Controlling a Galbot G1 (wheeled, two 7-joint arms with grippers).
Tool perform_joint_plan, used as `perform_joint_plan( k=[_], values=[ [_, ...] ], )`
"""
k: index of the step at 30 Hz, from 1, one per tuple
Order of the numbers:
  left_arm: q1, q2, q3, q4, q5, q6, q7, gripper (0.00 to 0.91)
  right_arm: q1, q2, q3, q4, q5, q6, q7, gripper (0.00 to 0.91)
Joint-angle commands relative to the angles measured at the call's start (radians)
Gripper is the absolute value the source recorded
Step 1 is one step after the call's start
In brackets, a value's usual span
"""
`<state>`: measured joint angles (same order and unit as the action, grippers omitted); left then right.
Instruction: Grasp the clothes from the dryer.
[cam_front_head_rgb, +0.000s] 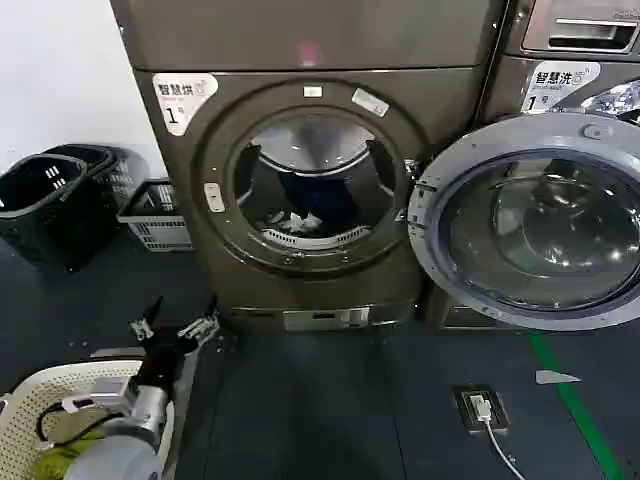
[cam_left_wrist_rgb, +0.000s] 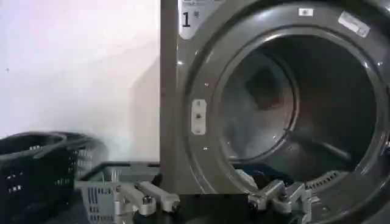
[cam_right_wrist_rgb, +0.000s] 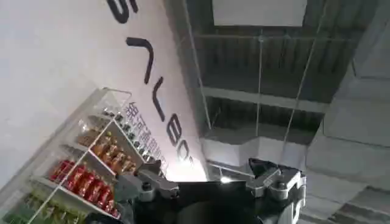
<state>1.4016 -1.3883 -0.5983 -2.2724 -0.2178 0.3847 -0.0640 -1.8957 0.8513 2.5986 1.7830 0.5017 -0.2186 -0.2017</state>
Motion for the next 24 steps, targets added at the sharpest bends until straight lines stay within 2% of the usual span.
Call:
perform_joint_plan(
  k=[1,7,24],
  values=[
    [-0.001,-0.002,0.000,0.001,-0.001,-0.001,0.001,0.907,-0.002,0.002,-0.001,0.001,0.031,0.017,-0.008,0.907],
    [-0.002,-0.004,-0.004,-0.006,-0.003,-0.001,0.002,0.907,-0.001,-0.003,0.009,-0.005,0.044,0.017,0.007,0.907],
    [-0.006,-0.017,-0.006,-0.010,-0.001,0.004,0.003,0.907,0.004,0.001,0.007,-0.005,0.055,0.023,0.005,0.907]
  ],
)
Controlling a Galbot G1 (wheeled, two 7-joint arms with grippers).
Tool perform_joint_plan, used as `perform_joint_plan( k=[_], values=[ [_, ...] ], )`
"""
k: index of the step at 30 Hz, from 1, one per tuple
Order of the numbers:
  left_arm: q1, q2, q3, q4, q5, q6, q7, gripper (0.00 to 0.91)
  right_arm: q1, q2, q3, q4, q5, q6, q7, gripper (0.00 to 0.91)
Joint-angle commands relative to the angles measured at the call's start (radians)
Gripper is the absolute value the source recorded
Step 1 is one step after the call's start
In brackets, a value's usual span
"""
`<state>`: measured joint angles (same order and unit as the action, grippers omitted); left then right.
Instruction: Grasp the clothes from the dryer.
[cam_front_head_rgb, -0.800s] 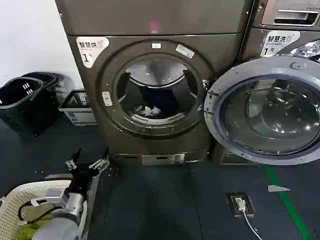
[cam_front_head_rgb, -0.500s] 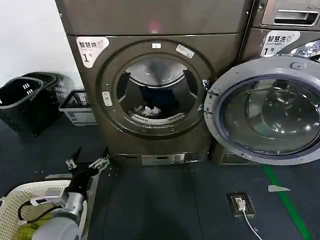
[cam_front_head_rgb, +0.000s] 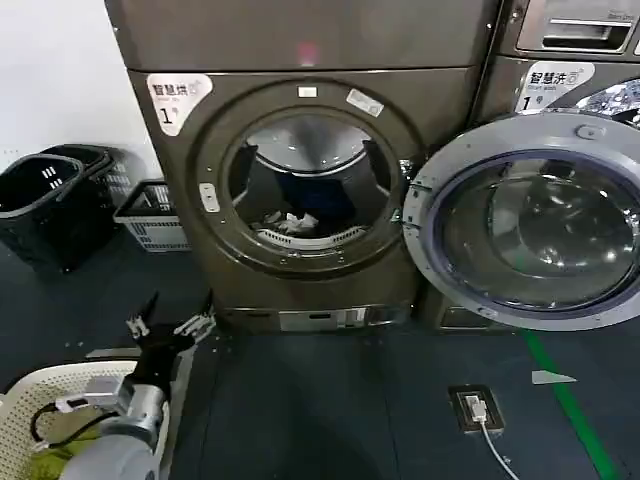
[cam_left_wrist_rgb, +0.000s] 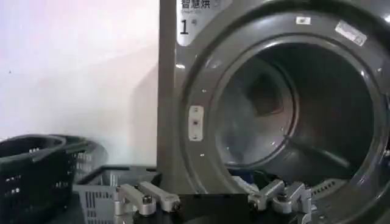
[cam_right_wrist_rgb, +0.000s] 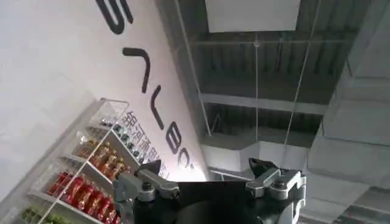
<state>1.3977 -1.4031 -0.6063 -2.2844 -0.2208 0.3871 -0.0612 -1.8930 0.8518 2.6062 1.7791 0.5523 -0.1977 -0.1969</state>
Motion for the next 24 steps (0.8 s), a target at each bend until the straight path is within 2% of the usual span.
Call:
perform_joint_plan(
  k=[1,24],
  values=[
    [-0.002,-0.002,0.003,0.002,0.002,0.001,0.001,0.907,0.000,0.000,0.000,-0.002,0.004,0.003,-0.001,0.907],
    [-0.003,0.012,0.007,0.018,0.006,-0.001,0.004,0.907,0.007,-0.004,-0.013,0.002,0.007,0.009,-0.002,0.907]
  ],
)
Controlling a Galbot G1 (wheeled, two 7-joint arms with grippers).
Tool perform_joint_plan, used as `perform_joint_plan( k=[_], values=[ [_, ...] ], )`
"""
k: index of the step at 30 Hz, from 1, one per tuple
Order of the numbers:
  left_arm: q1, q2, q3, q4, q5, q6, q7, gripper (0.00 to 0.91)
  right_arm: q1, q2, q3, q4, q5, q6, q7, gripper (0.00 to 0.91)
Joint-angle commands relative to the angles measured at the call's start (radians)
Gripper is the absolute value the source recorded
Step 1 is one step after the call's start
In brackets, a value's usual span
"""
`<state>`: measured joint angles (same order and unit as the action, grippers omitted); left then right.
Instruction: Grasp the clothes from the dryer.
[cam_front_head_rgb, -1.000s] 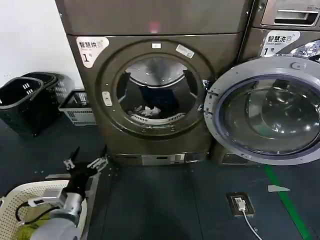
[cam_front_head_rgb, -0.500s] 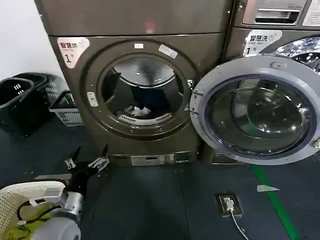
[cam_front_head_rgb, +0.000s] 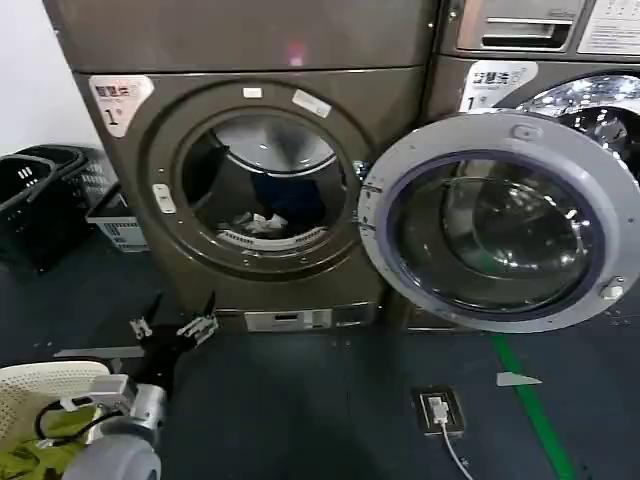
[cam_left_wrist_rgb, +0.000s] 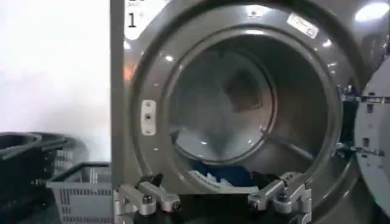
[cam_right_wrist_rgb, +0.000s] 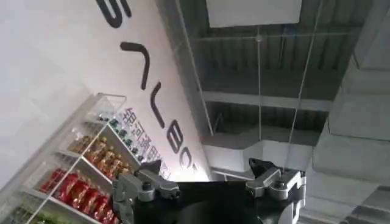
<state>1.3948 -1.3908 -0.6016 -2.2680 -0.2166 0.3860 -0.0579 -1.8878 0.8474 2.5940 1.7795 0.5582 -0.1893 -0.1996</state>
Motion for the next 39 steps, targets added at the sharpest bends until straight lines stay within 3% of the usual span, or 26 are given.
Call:
perform_joint_plan(
  k=[1,39],
  values=[
    [-0.001,0.001,0.003,0.003,0.002,0.000,0.000,0.907,0.003,0.000,-0.003,0.001,0.001,0.001,0.001,0.907],
    [-0.016,-0.003,0.015,0.017,0.013,0.000,0.006,0.907,0.010,0.000,-0.011,-0.008,0.039,0.065,-0.004,0.907]
  ],
)
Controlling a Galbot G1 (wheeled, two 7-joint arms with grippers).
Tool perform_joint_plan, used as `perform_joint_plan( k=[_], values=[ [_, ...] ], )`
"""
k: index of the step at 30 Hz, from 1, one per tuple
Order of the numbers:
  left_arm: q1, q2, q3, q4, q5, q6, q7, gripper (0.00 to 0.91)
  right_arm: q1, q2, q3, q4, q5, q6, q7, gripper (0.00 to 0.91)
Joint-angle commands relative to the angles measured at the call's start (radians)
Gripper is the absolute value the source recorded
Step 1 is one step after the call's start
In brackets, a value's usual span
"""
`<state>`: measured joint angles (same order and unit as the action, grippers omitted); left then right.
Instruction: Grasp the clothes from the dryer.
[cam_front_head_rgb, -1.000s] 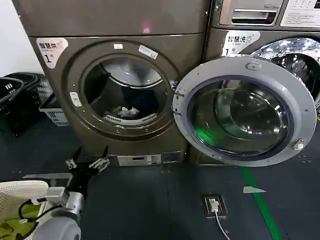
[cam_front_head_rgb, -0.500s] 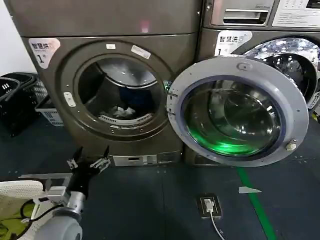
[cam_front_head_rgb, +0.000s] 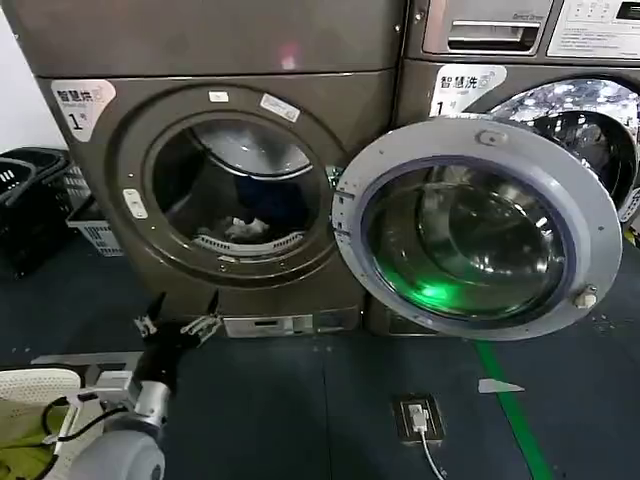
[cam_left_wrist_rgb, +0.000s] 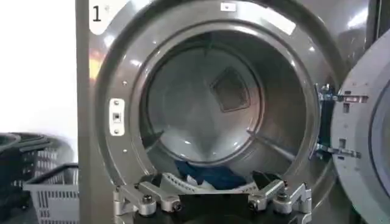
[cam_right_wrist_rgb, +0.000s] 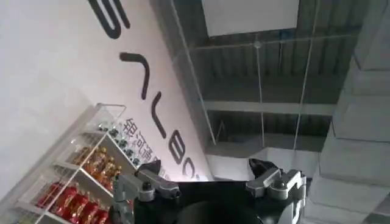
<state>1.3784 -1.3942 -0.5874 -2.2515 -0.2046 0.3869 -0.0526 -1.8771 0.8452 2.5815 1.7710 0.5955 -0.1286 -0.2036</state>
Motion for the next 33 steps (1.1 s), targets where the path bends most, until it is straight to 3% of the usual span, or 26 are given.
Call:
perform_joint_plan(
  k=[1,33],
  values=[
    [0.000,0.001,0.003,0.002,0.001,-0.001,0.001,0.907,-0.001,0.004,0.001,0.000,0.002,0.004,0.000,0.907],
    [-0.016,-0.002,0.020,0.018,0.007,-0.002,0.005,0.907,0.000,0.007,-0.004,0.007,0.002,0.011,-0.014,0.907]
  ],
)
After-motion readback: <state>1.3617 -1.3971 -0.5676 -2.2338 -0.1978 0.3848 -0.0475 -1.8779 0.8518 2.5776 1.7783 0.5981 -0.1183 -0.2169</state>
